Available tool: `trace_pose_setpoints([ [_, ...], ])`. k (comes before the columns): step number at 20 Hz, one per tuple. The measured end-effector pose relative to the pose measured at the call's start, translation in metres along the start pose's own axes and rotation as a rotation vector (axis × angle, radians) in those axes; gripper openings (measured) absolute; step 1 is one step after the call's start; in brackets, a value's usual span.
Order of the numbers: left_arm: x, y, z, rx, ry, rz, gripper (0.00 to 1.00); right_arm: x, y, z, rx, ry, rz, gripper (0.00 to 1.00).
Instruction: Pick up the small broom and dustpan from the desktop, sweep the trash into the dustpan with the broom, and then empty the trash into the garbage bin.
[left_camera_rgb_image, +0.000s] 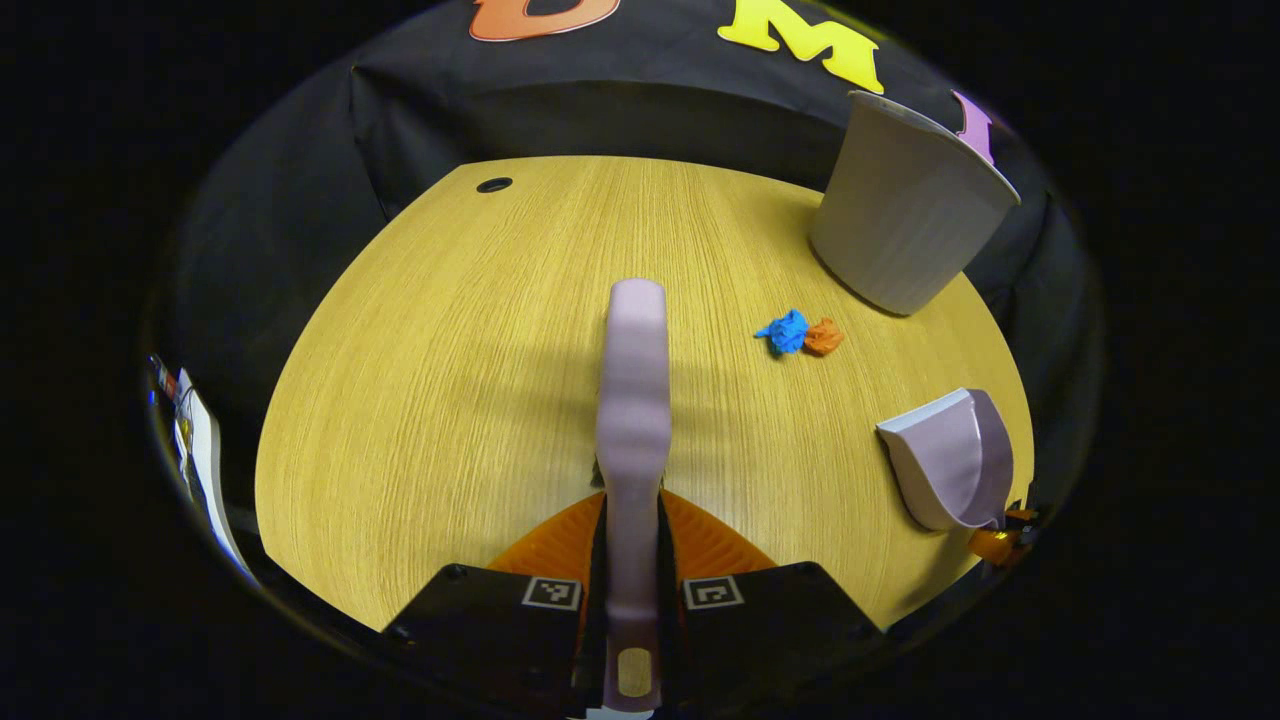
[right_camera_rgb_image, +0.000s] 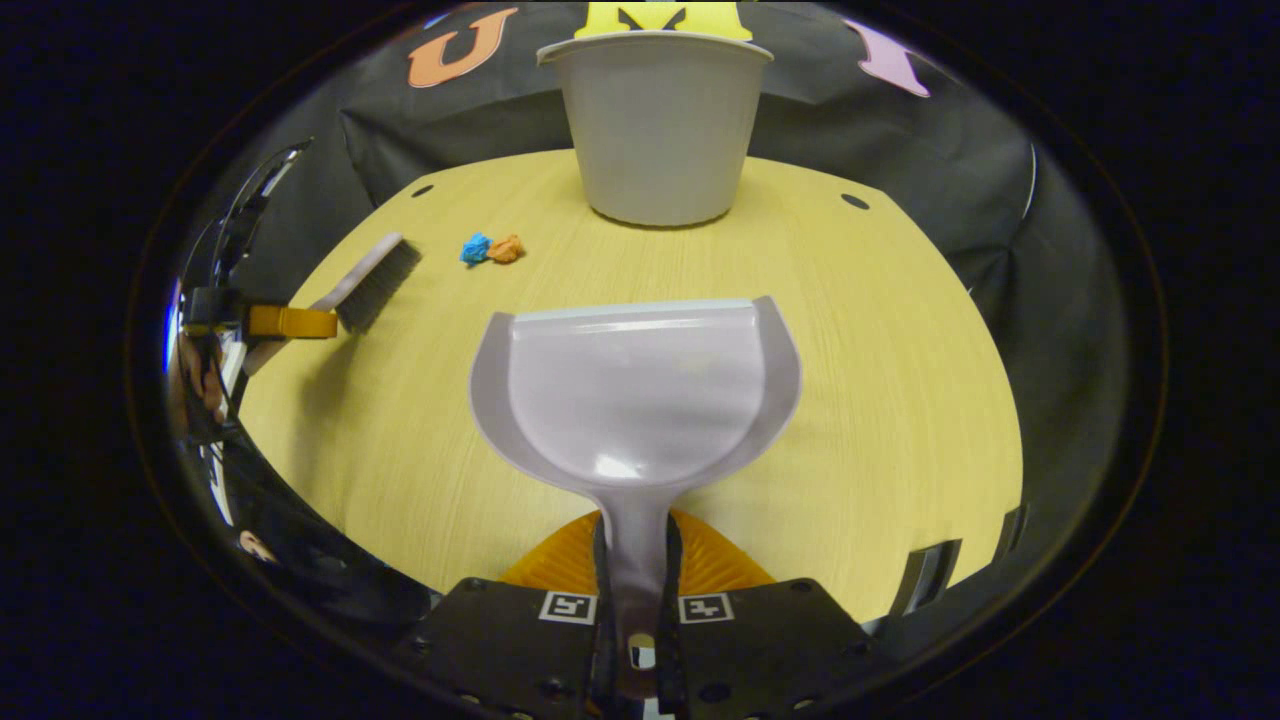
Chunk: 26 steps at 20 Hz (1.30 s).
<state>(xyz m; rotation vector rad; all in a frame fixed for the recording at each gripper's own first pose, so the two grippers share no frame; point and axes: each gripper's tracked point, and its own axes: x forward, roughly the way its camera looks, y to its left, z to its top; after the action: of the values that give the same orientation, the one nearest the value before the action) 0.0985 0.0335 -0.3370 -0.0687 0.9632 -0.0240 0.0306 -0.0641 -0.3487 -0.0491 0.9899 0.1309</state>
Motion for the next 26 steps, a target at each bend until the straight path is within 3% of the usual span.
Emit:
trace_pose_setpoints([
  [17, 0.055, -0.023, 0.072, 0.135, 0.0, -0.07, 0.23, 0.012, 0.007, 0.035, -0.203, 0.055, 0.116, 0.14],
  [26, 0.05, -0.064, 0.068, 0.3, 0.075, -0.188, 0.23, 0.016, 0.013, 0.041, -0.255, 0.06, 0.129, 0.14],
])
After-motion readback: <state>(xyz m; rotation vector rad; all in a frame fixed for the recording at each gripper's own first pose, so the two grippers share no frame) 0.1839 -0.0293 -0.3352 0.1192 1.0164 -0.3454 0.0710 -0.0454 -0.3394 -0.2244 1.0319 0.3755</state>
